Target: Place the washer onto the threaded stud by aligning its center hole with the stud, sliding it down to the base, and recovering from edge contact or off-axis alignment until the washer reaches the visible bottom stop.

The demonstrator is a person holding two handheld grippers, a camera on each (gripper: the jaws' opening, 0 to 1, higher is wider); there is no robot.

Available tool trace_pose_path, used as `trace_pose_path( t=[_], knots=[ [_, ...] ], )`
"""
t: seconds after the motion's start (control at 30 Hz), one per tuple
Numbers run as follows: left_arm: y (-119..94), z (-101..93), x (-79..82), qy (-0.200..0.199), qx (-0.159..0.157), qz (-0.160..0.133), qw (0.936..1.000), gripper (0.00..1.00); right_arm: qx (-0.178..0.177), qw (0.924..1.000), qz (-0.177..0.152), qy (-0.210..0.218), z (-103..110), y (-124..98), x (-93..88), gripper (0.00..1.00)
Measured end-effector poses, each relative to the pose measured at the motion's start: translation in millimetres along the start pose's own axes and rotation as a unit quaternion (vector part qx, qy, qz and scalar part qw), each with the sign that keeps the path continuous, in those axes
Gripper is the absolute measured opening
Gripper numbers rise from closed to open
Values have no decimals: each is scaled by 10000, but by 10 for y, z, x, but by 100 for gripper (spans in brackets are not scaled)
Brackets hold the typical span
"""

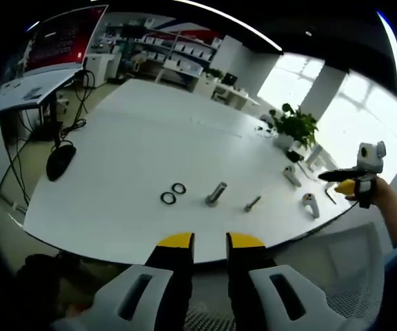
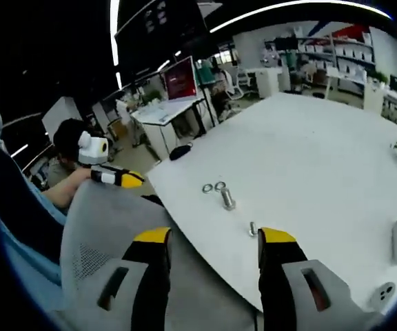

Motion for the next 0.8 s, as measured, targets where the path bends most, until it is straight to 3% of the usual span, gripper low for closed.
trace_pose_path(
  t=[0.2, 0.43, 0.57, 0.8],
  knots=[
    [5, -9, -4, 49, -36, 58, 10000, 15, -362, 9949, -916, 216, 72, -228, -4, 51],
    [6, -9, -6, 71, -75, 78, 9999, 15, -663, 9857, -1480, 462, 159, -404, -77, 53],
    [2, -13, -3, 59, -84, 62, 9999, 15, -1100, 9792, -1610, 556, 165, -460, -201, 56],
    [4, -14, -4, 77, -114, 82, 9999, 16, -1466, 9763, -1412, 732, 234, -446, -454, 60]
  ],
)
Point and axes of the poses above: the point that each gripper's makers call its tool centre point, and the gripper's own axes: y roughly forward along the fingers, z roughly to its left, x roughly out of its top, the point moved 8 cm from there along -y, roughly backward along the fingers, and after that the axes turned 14 degrees about -z, right-handed, at the moved point
